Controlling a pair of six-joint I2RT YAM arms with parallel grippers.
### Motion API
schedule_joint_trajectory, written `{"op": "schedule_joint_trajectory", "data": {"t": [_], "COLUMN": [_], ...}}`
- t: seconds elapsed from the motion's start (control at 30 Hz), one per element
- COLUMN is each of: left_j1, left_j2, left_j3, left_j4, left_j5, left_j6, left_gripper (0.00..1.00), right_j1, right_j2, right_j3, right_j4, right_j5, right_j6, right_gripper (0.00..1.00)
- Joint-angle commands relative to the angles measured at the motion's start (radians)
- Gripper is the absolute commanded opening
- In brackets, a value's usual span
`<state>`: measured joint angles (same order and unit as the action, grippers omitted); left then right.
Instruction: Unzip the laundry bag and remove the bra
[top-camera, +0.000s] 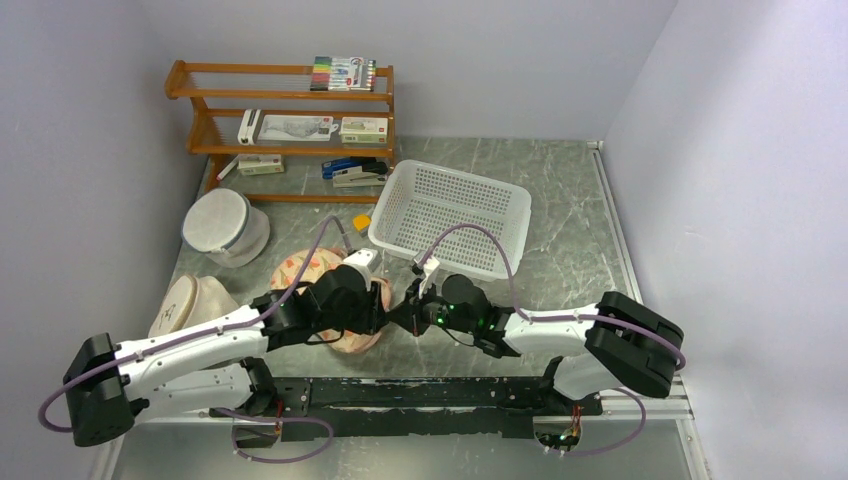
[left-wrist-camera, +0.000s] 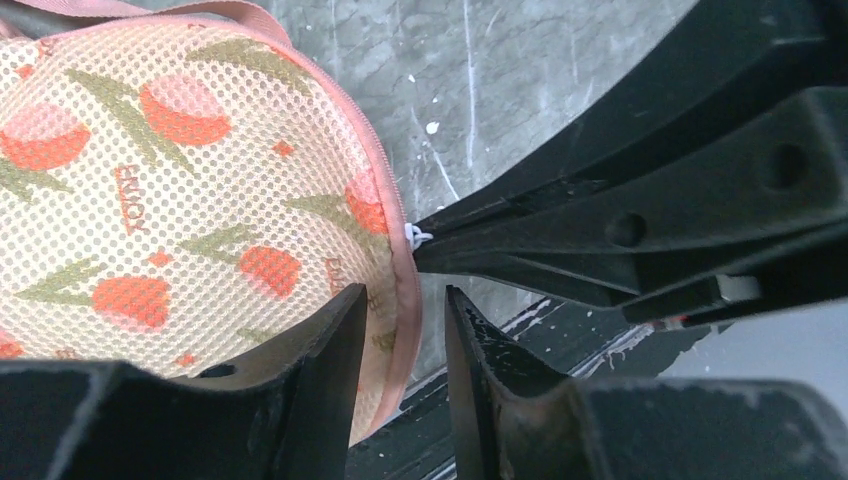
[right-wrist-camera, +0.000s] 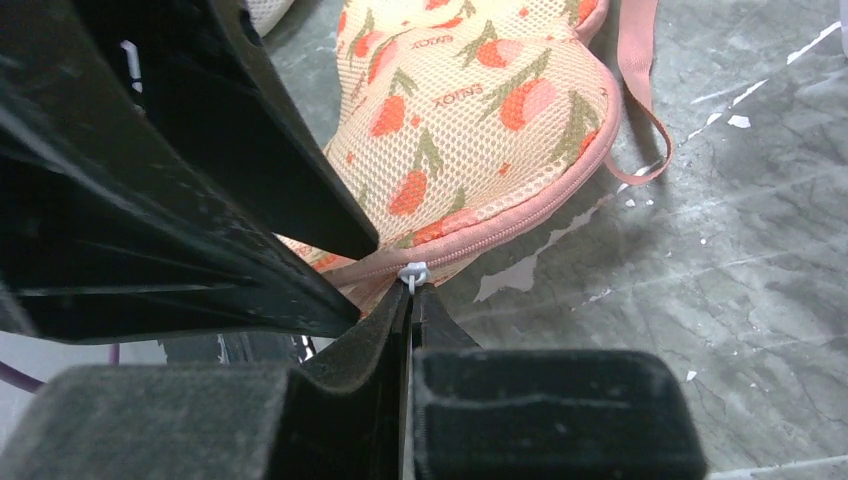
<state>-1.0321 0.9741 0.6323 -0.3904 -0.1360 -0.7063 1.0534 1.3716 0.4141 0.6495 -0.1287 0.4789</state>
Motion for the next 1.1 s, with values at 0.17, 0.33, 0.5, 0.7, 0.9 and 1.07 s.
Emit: {"op": "schedule_joint_trajectory", "data": {"t": [0.17,0.33,0.5,0.7,0.9,1.07], "left_j1": [-0.004,-0.004,-0.003,-0.004,-0.004,-0.003], "left_j2": [0.052,-0.009,-0.061,-0.116,-0.073,-0.056], "left_j3": [0.025,-0.022,-0.04,-0.091,-0.139,-0.139], "left_j4": [-0.014,-0.032,-0.095,-0.09,-0.075,-0.111], "left_j5": [-0.029,-0.016,-0.036,-0.032,-0.034,-0.089], "left_j6": [0.018,-0.016,-0.051,-0.068,-0.097,-0.132], "left_gripper": [0.17,0.07,0.07,0.07,0.07,0.07], "right_j1": [0.005,0.002,-0.031,-0.08,-0.078,-0.018], "right_j2": [0.038,0.054,0.065,0.096,0.078,0.061], "right_j3": [0.001,0.061,0.112,0.142,0.119,0.056], "right_j4": [0.07,-0.053,-0.165,-0.215,-0.178,-0.097], "right_j5": [0.023,0.144,0.251,0.29,0.216,0.082], "right_j6": [-0.003,-0.034,-0.026,0.014,-0.02,-0.054], "right_gripper": [0.0,0.0,0.0,0.0,0.0,0.0]}}
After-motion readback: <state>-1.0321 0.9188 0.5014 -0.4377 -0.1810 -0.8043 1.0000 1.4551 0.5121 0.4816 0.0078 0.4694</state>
